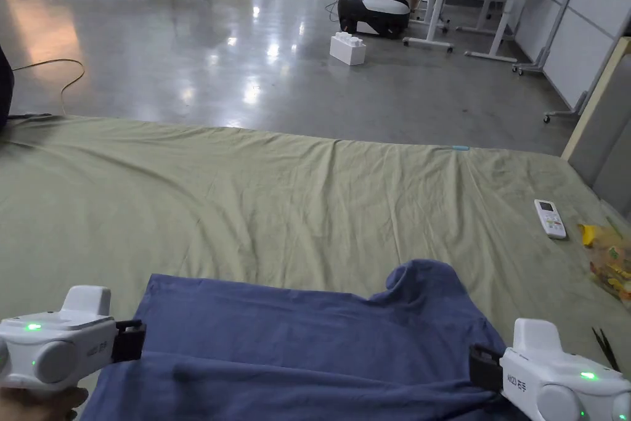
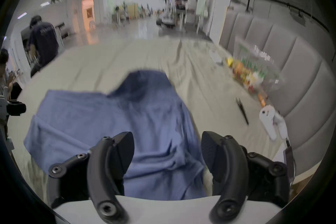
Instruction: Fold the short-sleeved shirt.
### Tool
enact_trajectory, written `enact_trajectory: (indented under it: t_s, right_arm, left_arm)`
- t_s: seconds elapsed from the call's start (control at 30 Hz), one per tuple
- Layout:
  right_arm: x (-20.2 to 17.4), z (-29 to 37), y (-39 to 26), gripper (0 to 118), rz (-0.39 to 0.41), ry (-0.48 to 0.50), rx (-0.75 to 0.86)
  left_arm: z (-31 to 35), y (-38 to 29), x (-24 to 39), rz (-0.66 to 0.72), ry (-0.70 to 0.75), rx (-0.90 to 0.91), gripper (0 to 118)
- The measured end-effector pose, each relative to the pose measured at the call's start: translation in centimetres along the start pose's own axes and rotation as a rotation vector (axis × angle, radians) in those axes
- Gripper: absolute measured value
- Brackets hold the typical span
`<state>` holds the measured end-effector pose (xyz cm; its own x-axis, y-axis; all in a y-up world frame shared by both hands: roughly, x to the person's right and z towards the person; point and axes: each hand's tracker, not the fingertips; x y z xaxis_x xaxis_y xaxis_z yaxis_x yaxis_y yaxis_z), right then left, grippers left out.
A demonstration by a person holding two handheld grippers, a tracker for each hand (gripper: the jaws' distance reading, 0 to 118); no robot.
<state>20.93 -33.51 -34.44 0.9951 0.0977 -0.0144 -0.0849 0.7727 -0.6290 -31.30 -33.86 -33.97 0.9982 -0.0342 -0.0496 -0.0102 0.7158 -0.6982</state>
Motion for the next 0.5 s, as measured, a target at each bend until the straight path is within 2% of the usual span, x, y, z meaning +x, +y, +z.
enact_trajectory:
  t_s: [0.1, 0.23, 0.33, 0.4, 0.43, 0.47, 0.5]
  right_arm:
    - [-1.6, 4.1, 1.3, 82, -0.007, -0.018, 0.221]
    - [-4.8, 9.1, 2.5, 93, -0.031, -0.033, 0.475]
    - [-6.8, 11.5, 3.1, 92, -0.031, -0.048, 0.615]
    - [-7.9, 12.9, 3.2, 86, -0.019, -0.045, 0.67]
    - [-8.5, 13.6, 3.2, 80, -0.018, -0.042, 0.697]
    - [-8.9, 14.3, 3.3, 68, 0.0, -0.042, 0.718]
    - [-9.3, 14.6, 3.3, 63, -0.005, -0.042, 0.706]
  left_arm:
    - [2.3, 0.6, 1.3, -0.01, -0.009, 0.099, 67]
    - [6.7, 0.9, 4.0, -0.014, -0.03, 0.328, 67]
    - [10.1, 1.1, 6.1, 0.022, -0.023, 0.478, 64]
    - [11.9, 1.1, 6.8, 0.021, -0.029, 0.536, 57]
    - [12.8, 1.0, 7.4, 0.019, -0.018, 0.572, 47]
    - [13.5, 1.0, 7.9, 0.012, -0.015, 0.597, 38]
    - [13.3, 0.9, 7.6, 0.012, -0.014, 0.596, 31]
